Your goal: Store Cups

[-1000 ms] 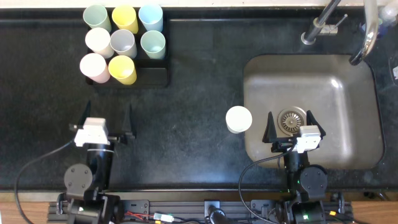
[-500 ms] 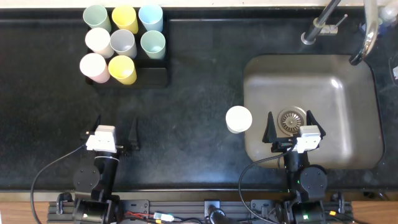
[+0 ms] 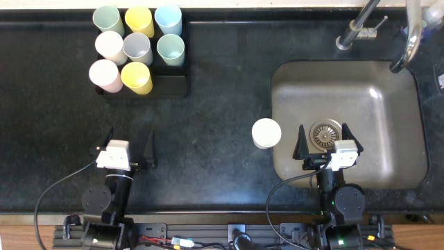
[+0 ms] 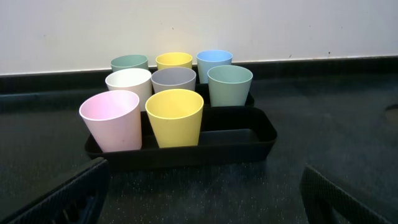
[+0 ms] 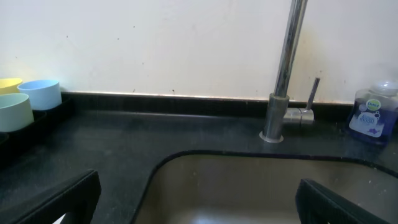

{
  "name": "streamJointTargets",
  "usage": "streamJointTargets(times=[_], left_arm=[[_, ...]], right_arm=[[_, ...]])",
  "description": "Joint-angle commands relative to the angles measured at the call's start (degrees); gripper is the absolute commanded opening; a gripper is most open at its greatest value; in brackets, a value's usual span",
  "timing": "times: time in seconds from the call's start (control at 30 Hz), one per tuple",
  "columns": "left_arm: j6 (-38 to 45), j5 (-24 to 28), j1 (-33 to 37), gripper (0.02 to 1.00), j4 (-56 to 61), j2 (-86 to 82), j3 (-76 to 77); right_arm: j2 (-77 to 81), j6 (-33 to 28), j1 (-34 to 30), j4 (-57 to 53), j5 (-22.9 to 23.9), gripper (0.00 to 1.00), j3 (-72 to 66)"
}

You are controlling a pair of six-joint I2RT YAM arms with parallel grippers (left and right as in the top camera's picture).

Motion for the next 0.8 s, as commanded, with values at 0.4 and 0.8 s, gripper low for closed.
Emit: streamJointTargets(times=[0.4,0.8], left_arm=[[1.1,1.0,0.5,1.0,-0.1,-0.6,-0.1],[1.0,1.0,0.5,1.0,-0.1,-0.6,-0.1]], right_arm=[[-0.5,0.0,0.1,0.3,0.2,0.998,-0.7],[6.4,0.0,0.0,-5.3,-0.2,0.998,10.7]])
